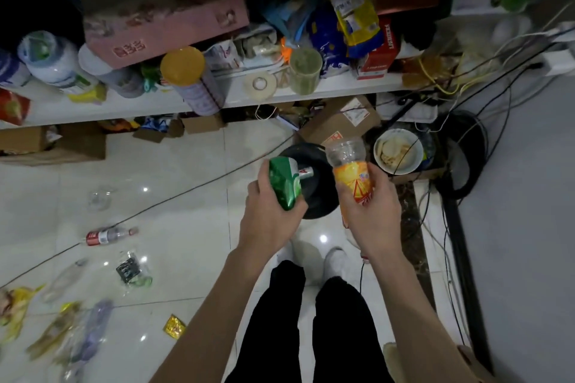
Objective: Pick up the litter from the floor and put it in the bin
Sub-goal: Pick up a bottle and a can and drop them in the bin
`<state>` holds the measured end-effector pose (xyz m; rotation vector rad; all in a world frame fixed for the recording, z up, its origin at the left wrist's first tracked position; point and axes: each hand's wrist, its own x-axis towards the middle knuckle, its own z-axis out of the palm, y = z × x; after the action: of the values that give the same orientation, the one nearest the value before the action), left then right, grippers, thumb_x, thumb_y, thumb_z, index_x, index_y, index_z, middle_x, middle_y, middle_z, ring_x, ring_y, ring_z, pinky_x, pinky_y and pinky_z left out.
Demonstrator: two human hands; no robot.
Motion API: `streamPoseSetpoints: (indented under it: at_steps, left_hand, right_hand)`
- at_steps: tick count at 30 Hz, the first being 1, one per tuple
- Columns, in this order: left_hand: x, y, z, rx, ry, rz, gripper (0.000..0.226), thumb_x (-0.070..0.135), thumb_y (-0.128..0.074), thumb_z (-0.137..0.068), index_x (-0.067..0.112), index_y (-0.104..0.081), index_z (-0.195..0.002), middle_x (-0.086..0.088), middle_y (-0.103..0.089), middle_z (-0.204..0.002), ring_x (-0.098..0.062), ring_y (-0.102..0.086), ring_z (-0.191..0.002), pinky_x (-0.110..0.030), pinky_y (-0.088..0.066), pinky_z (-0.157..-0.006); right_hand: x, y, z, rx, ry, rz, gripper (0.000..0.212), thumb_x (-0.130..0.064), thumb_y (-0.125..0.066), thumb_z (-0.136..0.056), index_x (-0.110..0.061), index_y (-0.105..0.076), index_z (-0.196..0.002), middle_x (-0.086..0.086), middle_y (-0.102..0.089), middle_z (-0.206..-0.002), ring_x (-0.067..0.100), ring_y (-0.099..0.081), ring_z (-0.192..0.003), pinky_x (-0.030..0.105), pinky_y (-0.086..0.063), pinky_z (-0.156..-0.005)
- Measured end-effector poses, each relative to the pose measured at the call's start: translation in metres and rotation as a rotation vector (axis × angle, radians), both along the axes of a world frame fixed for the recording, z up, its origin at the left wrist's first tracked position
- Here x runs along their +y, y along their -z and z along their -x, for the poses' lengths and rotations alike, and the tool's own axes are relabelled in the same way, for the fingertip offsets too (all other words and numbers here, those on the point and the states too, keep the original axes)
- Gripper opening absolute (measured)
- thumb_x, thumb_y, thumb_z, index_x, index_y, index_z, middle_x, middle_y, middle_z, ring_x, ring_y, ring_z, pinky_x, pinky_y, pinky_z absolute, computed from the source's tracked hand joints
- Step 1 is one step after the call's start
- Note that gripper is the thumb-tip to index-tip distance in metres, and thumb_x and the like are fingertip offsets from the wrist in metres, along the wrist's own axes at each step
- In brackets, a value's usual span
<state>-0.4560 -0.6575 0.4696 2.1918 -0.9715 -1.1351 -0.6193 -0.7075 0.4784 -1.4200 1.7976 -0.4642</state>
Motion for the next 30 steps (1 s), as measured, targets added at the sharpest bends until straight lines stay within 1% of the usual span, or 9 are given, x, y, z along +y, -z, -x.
streamPoseSetpoints:
  at_steps: [3,7,11,16,21,24,26,28,30]
  left_hand:
    - [-0.016,0.054,0.006,-0.021,-0.017,-0.083,0.092,0.045,-0.066,-0.077,0.033,-0.014,-0.152,-0.007,-0.044,-0.135,-0.028,-0.048,-0.122,-0.048,-0.046,-0.099]
    - [-0.034,0.137,0.018,-0.038,-0.019,-0.125,0.096,0.048,-0.063,-0.073,0.022,-0.017,-0.153,-0.012,-0.047,-0.131,-0.032,-0.049,-0.118,-0.047,-0.047,-0.096]
    - [-0.048,0.220,0.027,-0.038,-0.049,-0.178,0.092,0.042,-0.068,-0.078,0.022,-0.017,-0.152,-0.012,-0.045,-0.131,-0.031,-0.048,-0.119,-0.048,-0.047,-0.097]
    - [-0.057,0.292,0.034,-0.049,-0.053,-0.219,0.092,0.048,-0.067,-0.083,0.021,-0.015,-0.154,-0.012,-0.044,-0.140,-0.031,-0.049,-0.124,-0.040,-0.044,-0.095]
    - [-0.057,0.312,0.029,-0.083,-0.107,-0.245,0.084,0.051,-0.059,-0.088,0.018,-0.017,-0.154,-0.012,-0.042,-0.145,-0.032,-0.048,-0.127,-0.040,-0.042,-0.096]
    - [-0.053,0.307,0.022,-0.092,-0.128,-0.221,0.079,0.047,-0.059,-0.090,0.018,-0.021,-0.152,-0.011,-0.043,-0.143,-0.030,-0.050,-0.124,-0.045,-0.047,-0.098]
    - [-0.051,0.297,0.019,-0.092,-0.141,-0.208,0.076,0.048,-0.058,-0.090,0.019,-0.024,-0.151,-0.009,-0.045,-0.141,-0.030,-0.054,-0.119,-0.049,-0.050,-0.094]
    - [-0.050,0.287,0.015,-0.091,-0.165,-0.203,0.072,0.049,-0.056,-0.090,0.020,-0.025,-0.149,-0.007,-0.046,-0.139,-0.028,-0.057,-0.116,-0.049,-0.051,-0.092]
    - [-0.044,0.272,0.014,-0.072,-0.194,-0.202,0.071,0.048,-0.056,-0.091,0.021,-0.024,-0.149,-0.005,-0.045,-0.141,-0.026,-0.057,-0.116,-0.044,-0.052,-0.091]
  right_hand:
    - [-0.019,0.059,0.002,0.010,0.021,-0.043,0.062,-0.041,-0.071,-0.088,-0.023,-0.047,-0.142,0.005,-0.056,-0.130,0.018,-0.055,-0.114,0.025,-0.040,-0.088]
    - [-0.038,0.145,0.006,0.029,0.025,-0.096,0.063,-0.041,-0.071,-0.087,-0.022,-0.047,-0.142,0.005,-0.057,-0.130,0.021,-0.057,-0.116,0.029,-0.043,-0.094]
    - [-0.053,0.231,0.003,0.058,-0.032,-0.167,0.066,-0.042,-0.071,-0.087,-0.020,-0.045,-0.144,0.006,-0.056,-0.133,0.022,-0.056,-0.118,0.032,-0.046,-0.099]
    - [-0.060,0.310,0.001,0.110,-0.079,-0.210,0.068,-0.044,-0.071,-0.087,-0.017,-0.045,-0.144,0.007,-0.055,-0.131,0.022,-0.053,-0.118,0.024,-0.036,-0.089]
    - [-0.068,0.343,0.004,0.156,-0.106,-0.253,0.068,-0.046,-0.070,-0.087,-0.017,-0.046,-0.143,0.008,-0.055,-0.129,0.024,-0.055,-0.116,0.027,-0.040,-0.088]
    - [-0.074,0.347,0.005,0.195,-0.151,-0.264,0.070,-0.049,-0.069,-0.087,-0.017,-0.044,-0.144,0.010,-0.054,-0.130,0.027,-0.054,-0.117,0.032,-0.042,-0.091]
    - [-0.079,0.342,0.003,0.220,-0.184,-0.276,0.073,-0.050,-0.069,-0.087,-0.016,-0.042,-0.146,0.012,-0.052,-0.133,0.029,-0.053,-0.119,0.032,-0.041,-0.093]
    - [-0.082,0.334,0.001,0.258,-0.219,-0.281,0.076,-0.053,-0.068,-0.087,-0.016,-0.039,-0.148,0.013,-0.048,-0.137,0.031,-0.052,-0.121,0.039,-0.042,-0.100]
    - [-0.081,0.321,-0.001,0.289,-0.243,-0.280,0.075,-0.052,-0.066,-0.088,-0.015,-0.039,-0.147,0.015,-0.046,-0.138,0.035,-0.051,-0.123,0.048,-0.043,-0.104]
